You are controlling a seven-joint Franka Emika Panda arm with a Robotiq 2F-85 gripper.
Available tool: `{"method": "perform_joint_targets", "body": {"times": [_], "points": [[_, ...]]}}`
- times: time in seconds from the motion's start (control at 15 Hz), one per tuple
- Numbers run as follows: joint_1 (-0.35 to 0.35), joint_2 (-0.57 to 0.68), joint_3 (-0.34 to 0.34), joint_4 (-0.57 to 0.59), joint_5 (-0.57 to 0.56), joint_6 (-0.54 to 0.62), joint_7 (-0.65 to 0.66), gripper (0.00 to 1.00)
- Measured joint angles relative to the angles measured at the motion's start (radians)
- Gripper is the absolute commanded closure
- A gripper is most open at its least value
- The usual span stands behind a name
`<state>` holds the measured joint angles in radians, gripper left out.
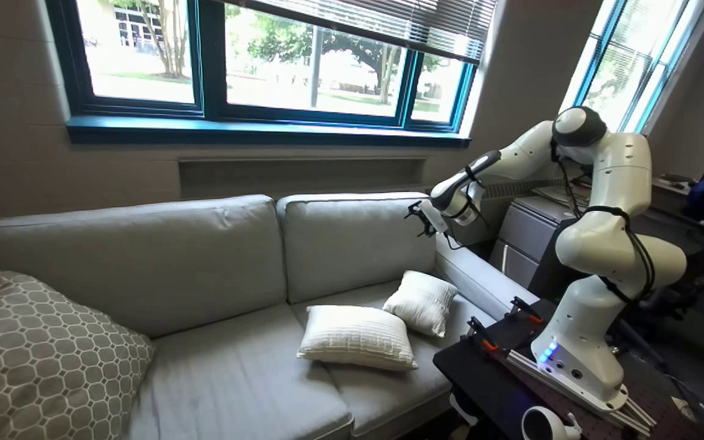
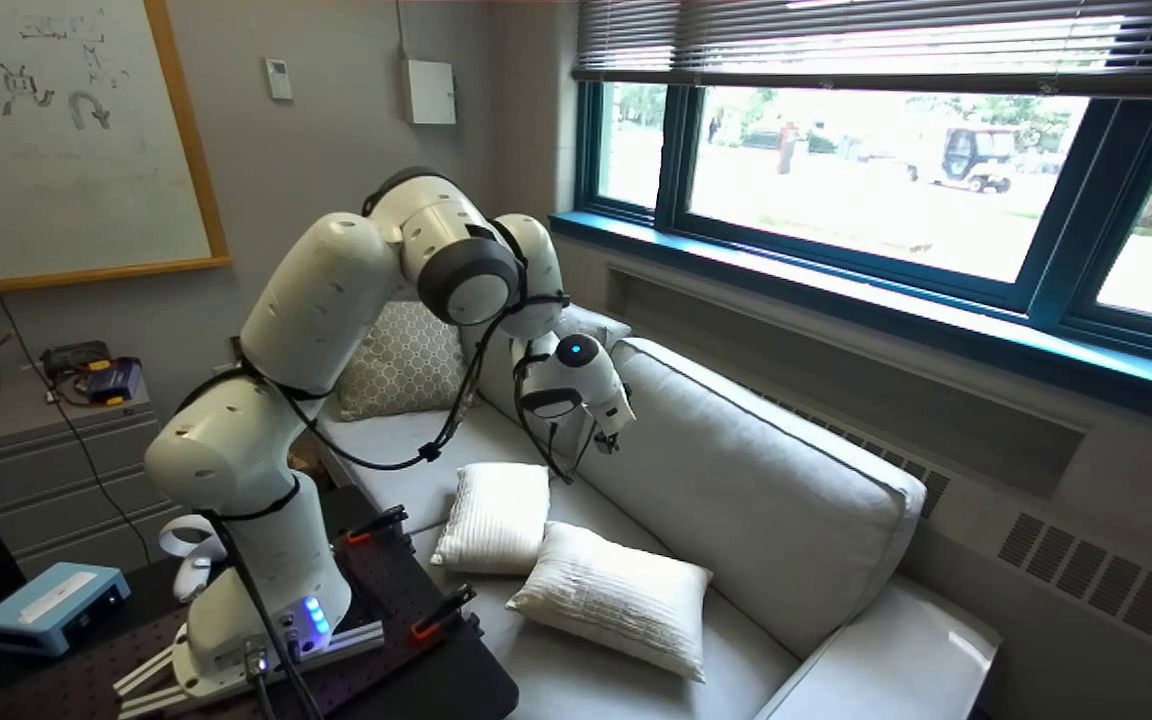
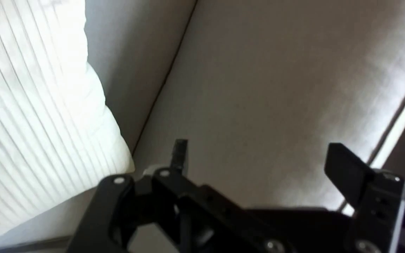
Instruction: Move the small pillows to the right
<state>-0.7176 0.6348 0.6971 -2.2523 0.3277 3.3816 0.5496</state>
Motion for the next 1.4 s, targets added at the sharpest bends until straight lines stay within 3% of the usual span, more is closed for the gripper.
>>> {"method": "perform_joint_targets", "body": {"times": [0.13,0.33,0.47,0.8,1.07,1.4], "points": [[0.155,0.028,-0.115,0.057,0.017,-0.073,0.0,0.0],[0.378,0.03,-0.343,0.091,0.082,-0.15,0.0,0.0],[0.411,0.03,-0.383,0.092,0.088,-0.152,0.0,0.0],[0.429,0.031,-0.401,0.093,0.098,-0.155,-0.008,0.0],[0.566,0.083,-0.511,0.161,0.097,-0.273,-0.008,0.0],[0.767,0.28,-0.652,0.409,0.075,-0.466,0.003,0.0]]}}
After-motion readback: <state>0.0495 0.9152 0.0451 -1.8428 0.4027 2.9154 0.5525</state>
